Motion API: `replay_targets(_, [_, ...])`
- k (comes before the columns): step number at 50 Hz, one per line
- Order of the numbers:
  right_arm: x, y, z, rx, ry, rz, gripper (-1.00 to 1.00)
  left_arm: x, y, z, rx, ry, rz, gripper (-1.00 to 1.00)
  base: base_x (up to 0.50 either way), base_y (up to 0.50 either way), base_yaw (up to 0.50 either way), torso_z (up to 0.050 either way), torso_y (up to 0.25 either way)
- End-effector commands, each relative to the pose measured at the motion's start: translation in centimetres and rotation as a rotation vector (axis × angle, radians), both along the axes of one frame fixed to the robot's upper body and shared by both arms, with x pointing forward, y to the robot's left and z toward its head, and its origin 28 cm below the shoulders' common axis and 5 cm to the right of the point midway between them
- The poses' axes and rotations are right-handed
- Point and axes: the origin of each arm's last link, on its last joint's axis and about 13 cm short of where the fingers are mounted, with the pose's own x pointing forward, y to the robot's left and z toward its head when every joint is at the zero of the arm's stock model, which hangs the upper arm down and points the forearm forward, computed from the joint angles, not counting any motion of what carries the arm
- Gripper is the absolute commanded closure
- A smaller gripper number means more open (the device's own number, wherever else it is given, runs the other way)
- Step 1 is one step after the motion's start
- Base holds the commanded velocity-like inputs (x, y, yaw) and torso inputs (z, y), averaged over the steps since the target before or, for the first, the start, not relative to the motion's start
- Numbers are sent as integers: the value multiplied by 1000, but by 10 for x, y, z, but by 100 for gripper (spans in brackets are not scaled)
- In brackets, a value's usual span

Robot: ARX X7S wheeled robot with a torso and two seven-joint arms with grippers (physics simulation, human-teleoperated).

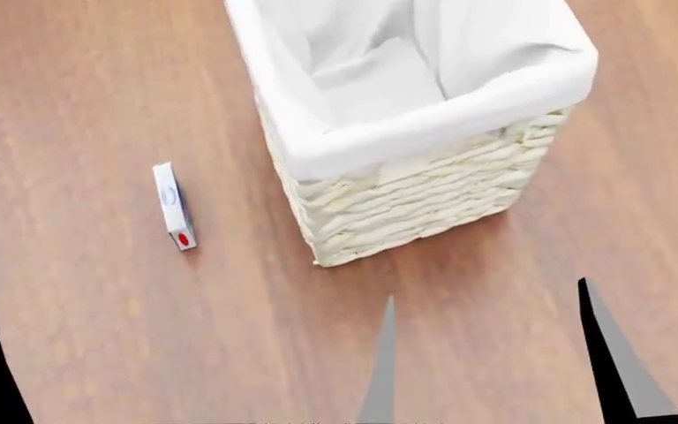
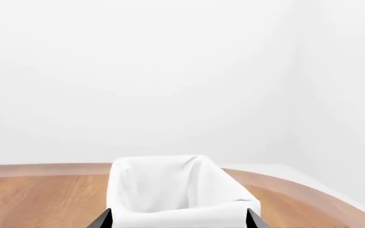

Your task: Pick up the alphabet soup and the cream cheese box, and put them in the basket.

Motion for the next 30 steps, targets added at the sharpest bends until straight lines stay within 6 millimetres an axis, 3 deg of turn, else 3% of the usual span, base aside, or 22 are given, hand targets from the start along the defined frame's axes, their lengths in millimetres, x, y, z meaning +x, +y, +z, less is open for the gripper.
replay_targets(1, [1,0,0,0,1,-1,-100,0,0,0,0,2,3,-100,0,0,-211,0,0])
replay_targets(20, [-3,-4,-2,-21,-11,-105,-100,2,-1,-4,4,9,0,-100,0,0,-60,0,0])
replay_targets(30, [-13,-7,-6,12,98,-116,-100,2,-1,-5,2,15,-2,-100,0,0,0,0,0])
